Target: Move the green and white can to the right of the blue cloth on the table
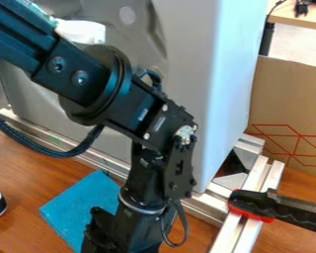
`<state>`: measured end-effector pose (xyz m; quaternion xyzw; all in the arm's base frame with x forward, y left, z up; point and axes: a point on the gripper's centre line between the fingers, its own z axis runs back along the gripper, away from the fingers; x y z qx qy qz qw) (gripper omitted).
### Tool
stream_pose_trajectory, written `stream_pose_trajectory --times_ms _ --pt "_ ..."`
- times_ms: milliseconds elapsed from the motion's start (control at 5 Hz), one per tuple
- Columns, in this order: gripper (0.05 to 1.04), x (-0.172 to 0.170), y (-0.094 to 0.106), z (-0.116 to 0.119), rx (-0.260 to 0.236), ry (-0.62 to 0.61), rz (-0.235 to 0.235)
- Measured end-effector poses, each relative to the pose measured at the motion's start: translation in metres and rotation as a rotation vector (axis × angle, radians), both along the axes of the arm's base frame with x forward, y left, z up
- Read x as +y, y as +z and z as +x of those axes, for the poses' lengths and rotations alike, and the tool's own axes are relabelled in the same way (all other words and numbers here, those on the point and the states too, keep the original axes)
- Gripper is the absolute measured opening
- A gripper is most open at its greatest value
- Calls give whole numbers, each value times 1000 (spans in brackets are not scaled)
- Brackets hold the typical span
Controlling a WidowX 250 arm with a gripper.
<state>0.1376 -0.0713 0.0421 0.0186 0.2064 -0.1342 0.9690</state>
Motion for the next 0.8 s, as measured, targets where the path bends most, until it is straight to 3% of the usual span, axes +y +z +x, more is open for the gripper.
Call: stream_pose_trajectory --times_ms 600,800 --pt "1000 28 -11 -35 15 100 25" --pt "1000 32 -21 -38 12 122 -9"
